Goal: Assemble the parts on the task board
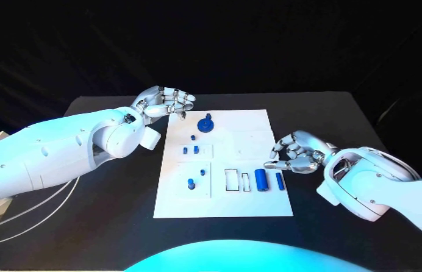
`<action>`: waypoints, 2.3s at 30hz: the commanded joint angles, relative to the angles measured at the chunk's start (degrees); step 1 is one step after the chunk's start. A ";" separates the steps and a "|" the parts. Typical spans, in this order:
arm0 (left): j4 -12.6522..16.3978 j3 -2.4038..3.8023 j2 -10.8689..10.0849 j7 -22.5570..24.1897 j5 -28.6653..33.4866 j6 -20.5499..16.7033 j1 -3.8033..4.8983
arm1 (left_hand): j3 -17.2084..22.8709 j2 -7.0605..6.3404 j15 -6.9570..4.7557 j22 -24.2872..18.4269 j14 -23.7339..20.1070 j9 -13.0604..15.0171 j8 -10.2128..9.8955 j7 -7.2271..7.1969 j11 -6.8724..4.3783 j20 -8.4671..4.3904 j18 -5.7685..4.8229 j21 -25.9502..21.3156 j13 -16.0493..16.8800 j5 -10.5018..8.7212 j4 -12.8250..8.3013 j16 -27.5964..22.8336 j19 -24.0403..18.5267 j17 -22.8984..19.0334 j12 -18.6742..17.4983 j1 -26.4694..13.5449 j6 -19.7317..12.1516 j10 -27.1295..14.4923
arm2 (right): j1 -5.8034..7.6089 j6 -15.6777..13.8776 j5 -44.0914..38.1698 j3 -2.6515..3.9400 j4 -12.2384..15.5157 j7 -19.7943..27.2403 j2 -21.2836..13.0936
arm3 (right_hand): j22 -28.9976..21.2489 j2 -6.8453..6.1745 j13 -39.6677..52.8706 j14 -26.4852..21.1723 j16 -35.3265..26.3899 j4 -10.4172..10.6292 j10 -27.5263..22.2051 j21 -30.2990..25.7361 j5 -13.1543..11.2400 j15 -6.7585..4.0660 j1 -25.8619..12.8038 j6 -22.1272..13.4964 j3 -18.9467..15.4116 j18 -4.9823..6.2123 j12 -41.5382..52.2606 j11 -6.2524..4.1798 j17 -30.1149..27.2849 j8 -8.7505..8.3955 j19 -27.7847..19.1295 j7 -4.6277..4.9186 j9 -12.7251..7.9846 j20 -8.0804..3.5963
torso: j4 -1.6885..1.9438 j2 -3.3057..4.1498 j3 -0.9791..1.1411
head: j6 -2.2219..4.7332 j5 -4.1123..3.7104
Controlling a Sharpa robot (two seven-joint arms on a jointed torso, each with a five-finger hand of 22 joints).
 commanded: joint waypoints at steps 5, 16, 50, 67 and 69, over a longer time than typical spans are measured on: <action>0.32 -0.03 -0.13 0.57 0.19 0.48 -0.05 | -0.12 -0.04 -0.03 -0.10 -0.35 0.10 0.28 -0.04 0.12 0.28 0.76 -0.38 0.08 0.17 -0.29 0.29 0.03 0.10 0.21 -0.75 -0.49 -0.37 | -2.21 0.58 -8.40 -0.03 0.37 -9.33 0.98 | 15.01 -0.87 14.23 5.65 0.84 0.09 5.70 2.58 0.22 -0.07 -2.64 0.25 -1.01 -1.34 2.09 -0.23 13.35 0.84 5.93 -0.45 0.35 0.11 | 0.06 0.01 0.07 | -0.39 -0.12; 0.50 -0.04 -0.43 0.56 0.20 0.53 -0.06 | -0.12 -0.04 -0.03 -0.10 -0.35 0.10 0.28 -0.04 0.12 0.28 0.76 -0.38 0.08 0.17 -0.29 0.29 0.03 0.10 0.21 -0.75 -0.49 -0.37 | -3.98 1.13 -11.06 -0.03 -0.53 -13.04 3.01 | 15.07 -1.38 14.82 5.79 1.10 0.15 6.10 2.84 0.31 -0.08 -4.70 0.27 -1.59 -1.39 2.60 -0.26 14.09 1.08 5.99 -0.50 0.47 0.10 | 0.04 -0.04 -0.02 | -0.53 -0.19; 0.62 -0.05 -0.89 0.38 0.21 0.70 -0.06 | -0.12 0.01 -0.01 -0.14 -0.37 0.13 0.38 -0.04 0.12 0.32 0.76 -0.50 0.09 0.19 -0.20 0.36 0.03 0.13 0.36 -0.97 -0.54 -0.47 | -6.46 -1.53 -11.94 -0.13 -3.00 -17.59 7.91 | 15.07 3.02 14.90 5.98 1.42 -0.37 6.15 2.84 0.16 -1.33 2.36 4.74 5.21 -1.39 2.64 -1.85 15.04 3.31 5.99 -2.34 0.87 -0.86 | 0.00 -0.09 -0.04 | -0.84 0.12; 0.43 -0.05 -0.66 0.28 0.29 0.69 -0.06 | -0.11 0.05 0.01 -0.18 -0.41 0.15 0.43 -0.02 0.15 0.34 0.76 -0.60 0.08 0.21 -0.11 0.39 0.03 0.14 0.43 -1.17 -0.62 -0.60 | -1.62 -2.74 1.82 0.29 0.19 -13.86 8.14 | 15.07 3.40 14.33 5.93 1.35 -0.12 5.73 2.84 0.07 -1.71 -1.75 5.69 6.07 -1.39 1.94 -2.22 14.83 3.79 5.99 -2.71 1.07 -1.27 | 0.03 -0.10 -0.14 | -0.26 0.22; 0.40 -0.05 -0.62 0.25 0.30 0.67 -0.06 | -0.11 0.05 0.01 -0.18 -0.41 0.15 0.43 -0.02 0.15 0.34 0.76 -0.60 0.08 0.21 -0.11 0.39 0.03 0.14 0.43 -1.17 -0.62 -0.60 | -1.65 -1.75 2.85 0.23 -0.08 -13.85 8.87 | 15.07 3.54 14.27 5.92 1.33 -0.12 5.69 2.84 0.08 -1.71 -2.01 5.68 6.13 -1.39 1.86 -2.23 14.77 3.79 5.99 -2.71 1.07 -1.28 | 0.01 -0.11 -0.16 | -0.09 0.24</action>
